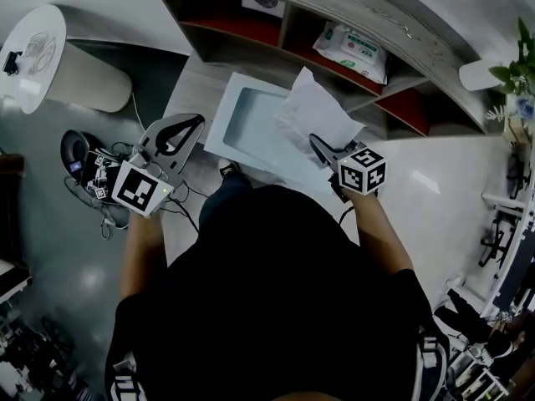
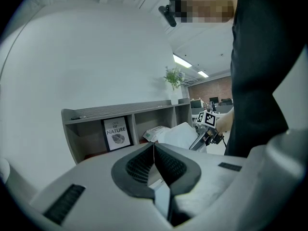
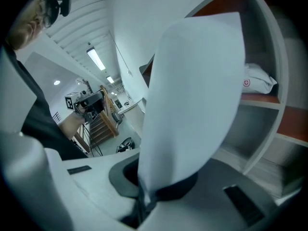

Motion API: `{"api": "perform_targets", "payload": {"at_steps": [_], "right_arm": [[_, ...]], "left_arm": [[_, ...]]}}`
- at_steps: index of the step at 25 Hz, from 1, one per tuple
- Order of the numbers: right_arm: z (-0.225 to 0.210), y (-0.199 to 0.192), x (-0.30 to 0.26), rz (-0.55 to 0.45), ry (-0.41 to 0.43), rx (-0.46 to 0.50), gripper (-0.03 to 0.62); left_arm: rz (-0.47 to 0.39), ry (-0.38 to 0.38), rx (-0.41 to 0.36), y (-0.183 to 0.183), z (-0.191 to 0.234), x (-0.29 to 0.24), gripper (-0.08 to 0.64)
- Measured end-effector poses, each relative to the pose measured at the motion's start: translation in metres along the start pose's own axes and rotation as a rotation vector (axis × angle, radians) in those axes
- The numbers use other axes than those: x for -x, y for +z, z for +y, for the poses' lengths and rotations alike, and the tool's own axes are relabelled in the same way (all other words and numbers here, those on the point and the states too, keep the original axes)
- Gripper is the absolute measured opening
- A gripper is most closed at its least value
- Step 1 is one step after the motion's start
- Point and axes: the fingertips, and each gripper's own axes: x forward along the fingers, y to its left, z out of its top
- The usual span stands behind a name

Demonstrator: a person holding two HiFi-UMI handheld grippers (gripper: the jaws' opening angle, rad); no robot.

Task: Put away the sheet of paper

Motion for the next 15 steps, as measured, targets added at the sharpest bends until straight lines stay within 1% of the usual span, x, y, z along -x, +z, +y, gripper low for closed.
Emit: {"api": "perform_targets", "payload": {"at_steps": [6, 12, 15], "right_arm": [[-0.009, -0.012, -0.008, 0.0, -0.011, -0.039, 0.014], [-0.026, -0.034, -0.019, 0.043, -0.034, -0.094, 0.014], [-0.031, -0.044, -0.024, 0.053, -0.031, -0.133, 0.014]], "left_arm": [[0.015, -0.002, 0.009, -0.006, 0.002, 0.002, 0.021], [0.023, 0.0, 0.018, -0.011, 0.002, 0.002, 0.021], [0.036, -0.001, 0.019, -0.014, 0.002, 0.002, 0.021]]}}
